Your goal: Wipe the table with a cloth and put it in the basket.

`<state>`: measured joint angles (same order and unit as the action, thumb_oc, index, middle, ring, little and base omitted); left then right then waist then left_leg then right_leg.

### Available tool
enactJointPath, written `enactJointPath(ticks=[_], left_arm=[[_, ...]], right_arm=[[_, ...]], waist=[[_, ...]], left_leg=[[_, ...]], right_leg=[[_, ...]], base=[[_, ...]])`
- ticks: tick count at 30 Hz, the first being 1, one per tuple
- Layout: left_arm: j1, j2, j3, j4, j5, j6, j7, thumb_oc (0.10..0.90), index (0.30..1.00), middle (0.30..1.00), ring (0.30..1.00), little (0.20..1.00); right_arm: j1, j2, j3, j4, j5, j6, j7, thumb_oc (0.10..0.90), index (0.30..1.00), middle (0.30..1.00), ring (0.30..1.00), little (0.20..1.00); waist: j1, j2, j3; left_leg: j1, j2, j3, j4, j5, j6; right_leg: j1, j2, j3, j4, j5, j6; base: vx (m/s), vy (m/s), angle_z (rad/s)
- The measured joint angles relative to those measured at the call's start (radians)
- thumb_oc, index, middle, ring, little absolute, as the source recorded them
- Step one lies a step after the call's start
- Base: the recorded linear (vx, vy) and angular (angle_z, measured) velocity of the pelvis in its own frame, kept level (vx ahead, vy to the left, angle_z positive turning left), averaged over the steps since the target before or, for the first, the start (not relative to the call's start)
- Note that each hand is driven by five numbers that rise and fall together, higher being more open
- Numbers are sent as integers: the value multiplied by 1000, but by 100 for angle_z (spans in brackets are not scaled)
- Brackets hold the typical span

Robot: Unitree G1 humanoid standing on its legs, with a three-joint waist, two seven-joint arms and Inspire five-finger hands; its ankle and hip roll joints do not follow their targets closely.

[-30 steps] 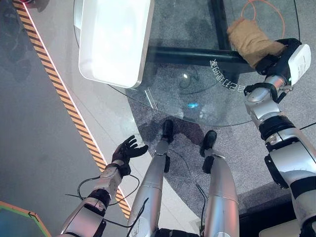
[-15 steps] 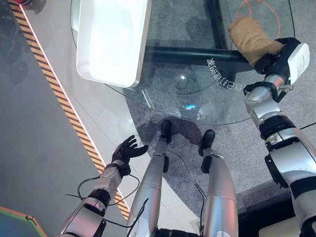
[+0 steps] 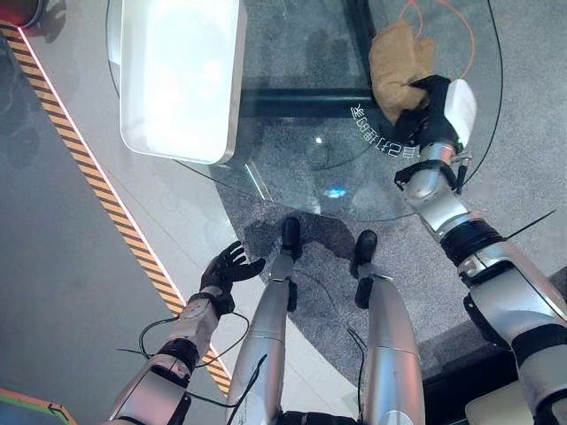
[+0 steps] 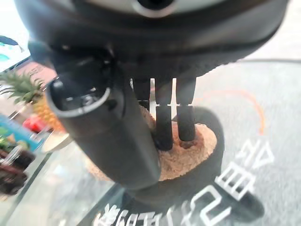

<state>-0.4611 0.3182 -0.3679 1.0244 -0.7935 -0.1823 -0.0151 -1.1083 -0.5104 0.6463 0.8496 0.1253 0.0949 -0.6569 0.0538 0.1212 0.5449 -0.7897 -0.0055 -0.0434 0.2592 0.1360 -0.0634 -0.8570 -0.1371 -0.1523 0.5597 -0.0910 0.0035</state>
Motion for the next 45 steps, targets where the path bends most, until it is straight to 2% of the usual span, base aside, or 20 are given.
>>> enactJointPath(ticks=[15,20,36,39,42,45], left_arm=[[-1,-45,25,-2,2,-2,8,800,900,900,900,900],[-1,-47,25,-2,2,-2,15,800,900,900,900,900],[-6,-62,25,-3,2,-3,35,800,900,900,900,900],[-10,-67,25,-3,2,-17,79,800,900,900,900,900],[-11,-67,34,-3,1,-57,152,800,900,900,900,900],[-12,-68,91,-39,0,-119,291,800,900,900,900,900]], right_arm=[[60,51,115,-144,-90,6,205,100,300,300,300,200],[89,83,125,-166,-97,6,225,100,300,300,300,200],[102,84,146,-176,-103,8,241,100,300,300,300,200],[102,85,146,-175,-90,8,225,100,300,300,300,200],[104,94,144,-160,-45,3,185,100,300,300,300,200],[119,107,113,-150,14,-9,134,100,300,300,300,200]], waist=[[6,4,-2],[9,4,-2],[14,4,-2],[14,4,-2],[17,4,-2],[29,4,-2]], left_leg=[[21,6,1,-19,10,-8],[27,6,1,-31,10,-16],[33,7,1,-31,10,-17],[33,7,1,-31,10,-17],[34,6,0,-31,12,-16],[36,6,-1,-29,14,-15]], right_leg=[[7,4,-1,15,-7,-10],[7,4,0,16,-8,-11],[5,2,-1,32,-28,-17],[5,2,-1,34,-28,-17],[5,1,-1,38,-28,-17],[5,0,-1,43,-29,-18]], base=[[0,0,0],[0,0,0],[0,0,0],[0,0,0],[0,0,0],[-3,-45,2]])
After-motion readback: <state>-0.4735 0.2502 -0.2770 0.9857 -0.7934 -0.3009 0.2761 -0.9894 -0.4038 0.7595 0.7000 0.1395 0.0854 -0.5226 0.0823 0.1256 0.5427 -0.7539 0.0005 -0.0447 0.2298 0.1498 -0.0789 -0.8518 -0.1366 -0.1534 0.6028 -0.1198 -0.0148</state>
